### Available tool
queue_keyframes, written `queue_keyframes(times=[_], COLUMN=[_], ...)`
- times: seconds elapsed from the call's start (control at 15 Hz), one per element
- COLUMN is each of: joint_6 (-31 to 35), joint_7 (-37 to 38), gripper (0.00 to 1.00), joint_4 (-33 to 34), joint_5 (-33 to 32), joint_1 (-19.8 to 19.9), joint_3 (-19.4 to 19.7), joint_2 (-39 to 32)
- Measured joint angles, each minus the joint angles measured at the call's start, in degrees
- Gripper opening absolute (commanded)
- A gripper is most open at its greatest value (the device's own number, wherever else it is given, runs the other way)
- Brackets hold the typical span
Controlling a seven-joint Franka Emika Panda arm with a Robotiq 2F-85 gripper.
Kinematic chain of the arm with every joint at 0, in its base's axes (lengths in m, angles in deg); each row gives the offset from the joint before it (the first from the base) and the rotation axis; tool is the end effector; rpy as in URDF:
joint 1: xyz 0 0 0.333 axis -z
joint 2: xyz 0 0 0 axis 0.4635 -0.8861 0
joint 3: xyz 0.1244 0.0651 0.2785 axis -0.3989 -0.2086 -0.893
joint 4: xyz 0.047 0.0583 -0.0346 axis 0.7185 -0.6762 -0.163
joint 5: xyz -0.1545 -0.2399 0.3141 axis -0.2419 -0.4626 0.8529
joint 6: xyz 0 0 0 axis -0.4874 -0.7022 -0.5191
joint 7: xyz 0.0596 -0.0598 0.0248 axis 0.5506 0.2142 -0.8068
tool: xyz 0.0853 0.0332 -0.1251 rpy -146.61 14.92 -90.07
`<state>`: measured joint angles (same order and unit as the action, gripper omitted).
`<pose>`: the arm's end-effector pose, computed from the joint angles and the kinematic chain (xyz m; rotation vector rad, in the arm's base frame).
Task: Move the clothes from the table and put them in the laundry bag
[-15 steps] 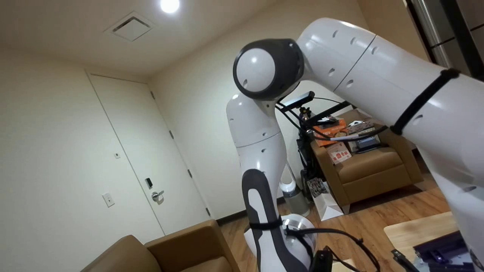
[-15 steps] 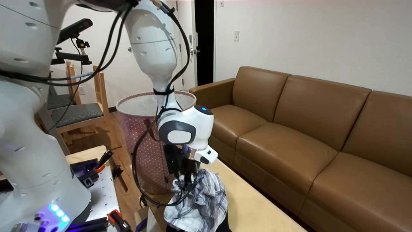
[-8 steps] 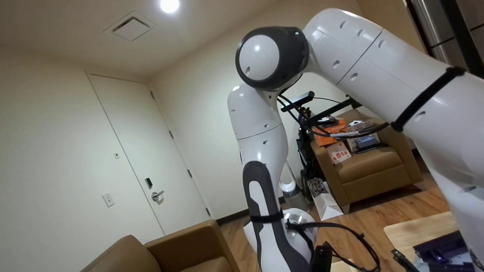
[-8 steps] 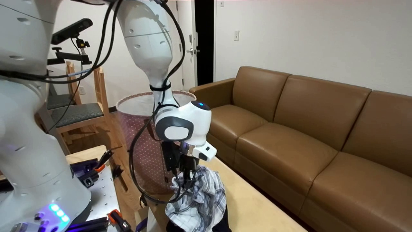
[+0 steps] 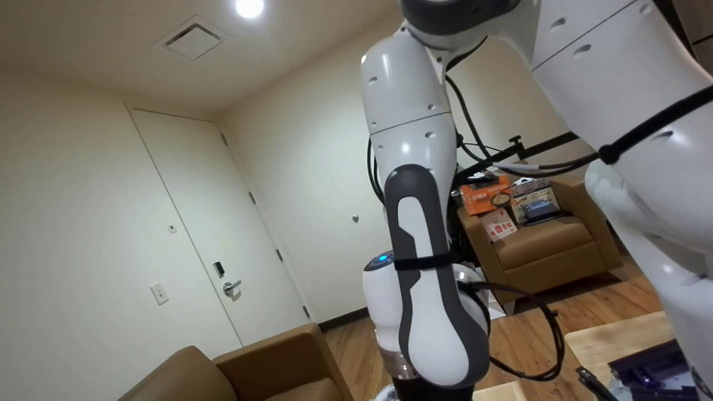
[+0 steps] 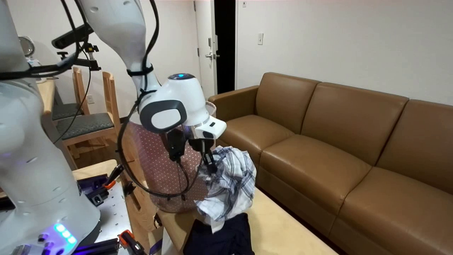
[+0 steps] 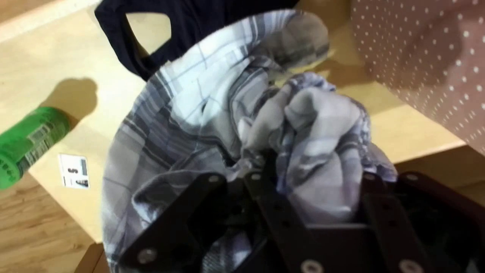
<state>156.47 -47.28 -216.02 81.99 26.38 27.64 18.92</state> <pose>0.4014 -0.0457 0.1043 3.0916 -0.4396 0.3019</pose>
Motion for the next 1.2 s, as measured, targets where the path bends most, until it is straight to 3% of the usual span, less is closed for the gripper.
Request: queue_keyframes(times=[0.13,0.2,0.27,0.6,0.87,1.0,1.07,1.2], joint_6=[2.20,2.47,2.64,2.59,2.65,2.68,2.68,2.50], joint_7=[3.61,3.86,3.87,3.87,3.89,4.87,5.51,7.07], gripper=[0.23,0.23,0.11,0.11,0.11,0.11,0.23,0.23], joint_4=[0.77,1.17,1.21,1.87,2.38,2.42,2.37,1.87], joint_5=[-3.95,-4.41,-4.50,-4.44,-8.53,-13.74,-16.66,-21.49], joint_1=[-7.65,-9.36,-9.97,-10.07,-11.39,-9.57,-7.53,-2.16], joint_3=[7.79,9.65,10.36,10.27,13.10,13.18,12.03,8.02], joint_2=[2.04,2.11,2.10,2.73,8.95,12.83,14.85,19.14])
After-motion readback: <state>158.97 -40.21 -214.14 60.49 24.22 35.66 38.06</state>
